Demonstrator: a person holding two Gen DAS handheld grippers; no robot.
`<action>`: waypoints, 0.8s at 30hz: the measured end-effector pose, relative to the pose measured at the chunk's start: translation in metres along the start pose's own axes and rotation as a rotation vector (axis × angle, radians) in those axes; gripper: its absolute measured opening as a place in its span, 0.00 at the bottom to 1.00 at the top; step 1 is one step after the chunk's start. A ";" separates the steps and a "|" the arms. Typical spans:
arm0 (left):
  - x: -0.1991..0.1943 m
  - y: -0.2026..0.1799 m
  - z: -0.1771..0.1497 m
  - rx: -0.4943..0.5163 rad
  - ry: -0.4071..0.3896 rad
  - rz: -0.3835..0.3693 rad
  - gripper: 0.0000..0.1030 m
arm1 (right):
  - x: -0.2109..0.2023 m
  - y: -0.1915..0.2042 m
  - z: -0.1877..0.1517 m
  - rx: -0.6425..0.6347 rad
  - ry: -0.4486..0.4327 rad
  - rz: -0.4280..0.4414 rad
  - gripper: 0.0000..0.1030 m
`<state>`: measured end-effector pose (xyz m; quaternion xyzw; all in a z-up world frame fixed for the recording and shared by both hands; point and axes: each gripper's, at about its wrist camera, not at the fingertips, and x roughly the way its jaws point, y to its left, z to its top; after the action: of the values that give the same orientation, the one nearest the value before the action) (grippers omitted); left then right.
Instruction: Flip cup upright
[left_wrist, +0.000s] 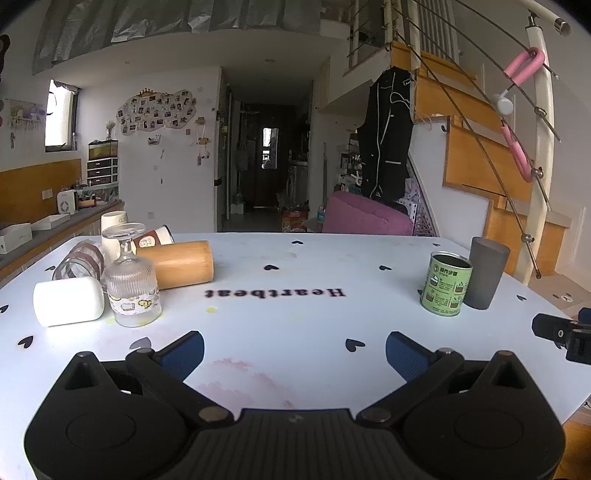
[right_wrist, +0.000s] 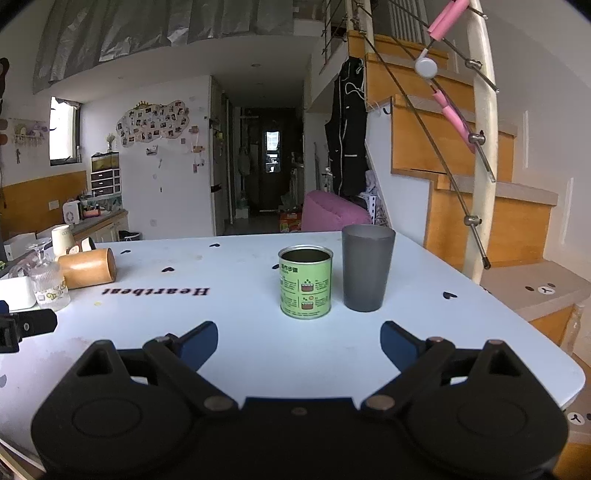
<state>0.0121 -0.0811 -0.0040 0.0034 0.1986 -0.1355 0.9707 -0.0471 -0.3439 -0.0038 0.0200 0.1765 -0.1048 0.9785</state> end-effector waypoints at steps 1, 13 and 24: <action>0.001 0.000 0.000 0.000 -0.002 -0.001 1.00 | -0.002 0.000 0.000 -0.002 -0.002 -0.004 0.93; -0.003 -0.004 -0.002 0.006 -0.009 -0.006 1.00 | -0.008 -0.003 0.000 -0.009 -0.017 -0.027 0.93; -0.004 -0.005 -0.001 0.004 -0.007 -0.005 1.00 | -0.008 -0.003 0.000 -0.012 -0.011 -0.028 0.93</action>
<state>0.0070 -0.0849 -0.0036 0.0045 0.1947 -0.1384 0.9710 -0.0547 -0.3451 -0.0010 0.0112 0.1722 -0.1175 0.9780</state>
